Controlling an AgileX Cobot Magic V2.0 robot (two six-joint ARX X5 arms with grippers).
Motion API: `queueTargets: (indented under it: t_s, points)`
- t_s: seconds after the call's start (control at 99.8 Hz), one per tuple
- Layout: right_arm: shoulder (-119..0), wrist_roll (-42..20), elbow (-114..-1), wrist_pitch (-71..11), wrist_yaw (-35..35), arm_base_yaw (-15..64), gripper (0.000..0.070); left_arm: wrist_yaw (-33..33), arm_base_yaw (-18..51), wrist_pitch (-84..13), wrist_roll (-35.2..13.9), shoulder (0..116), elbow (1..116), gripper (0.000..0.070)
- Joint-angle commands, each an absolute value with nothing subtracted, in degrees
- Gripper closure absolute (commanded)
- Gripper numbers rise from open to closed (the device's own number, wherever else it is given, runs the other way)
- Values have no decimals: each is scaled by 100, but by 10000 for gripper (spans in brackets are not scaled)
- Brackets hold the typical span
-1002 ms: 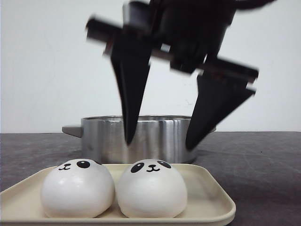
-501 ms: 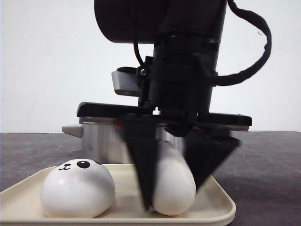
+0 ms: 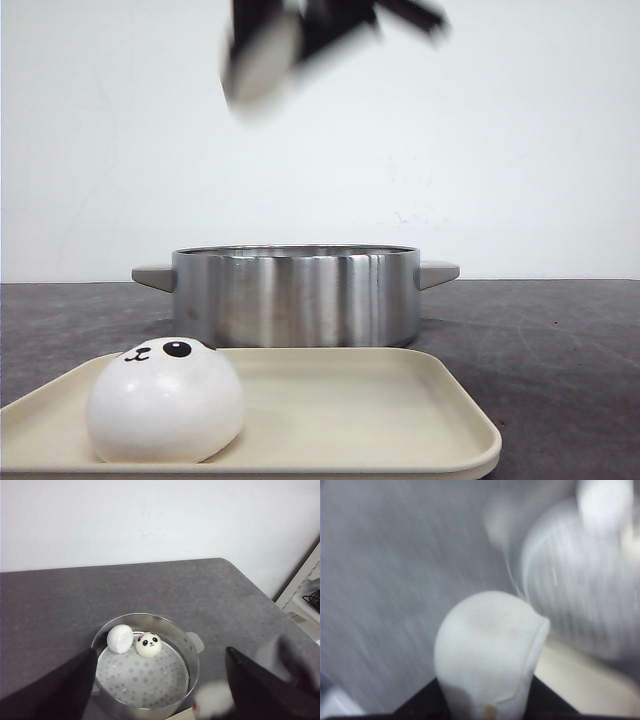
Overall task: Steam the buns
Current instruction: 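Lift the bun with the right gripper and carry it into the pot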
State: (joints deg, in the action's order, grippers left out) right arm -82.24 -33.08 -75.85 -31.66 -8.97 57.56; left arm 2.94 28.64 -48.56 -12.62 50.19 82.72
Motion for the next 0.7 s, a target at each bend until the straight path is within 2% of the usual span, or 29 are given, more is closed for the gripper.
queueTargets:
  t_s: [0.0, 0.12, 0.311, 0.521, 0.631, 0.692]
  points:
    - [-8418, -2738, -7867, -3183, -897, 5522, 686, 279, 2895, -4792, -1227, 5061, 8394, 230]
    - [-8715, -2484, -8206, -3081, -596, 4982, 686, 279, 2895, -4801, -1227, 5059, 8394, 230]
    - [-9424, -2482, -8228, -2991, 38, 4209, 686, 276, 2895, -4801, -1227, 5061, 8394, 230]
    - [-10300, -2482, -8228, -2995, 637, 3795, 686, 276, 2895, -4812, -1225, 5061, 8394, 230]
    - [-10637, -2486, -8228, -3000, 707, 3719, 684, 276, 2895, -4838, -1225, 5061, 8394, 230]
    - [-10742, -2486, -8228, -3013, 720, 3695, 634, 276, 2895, -4849, -1223, 5061, 8394, 230]
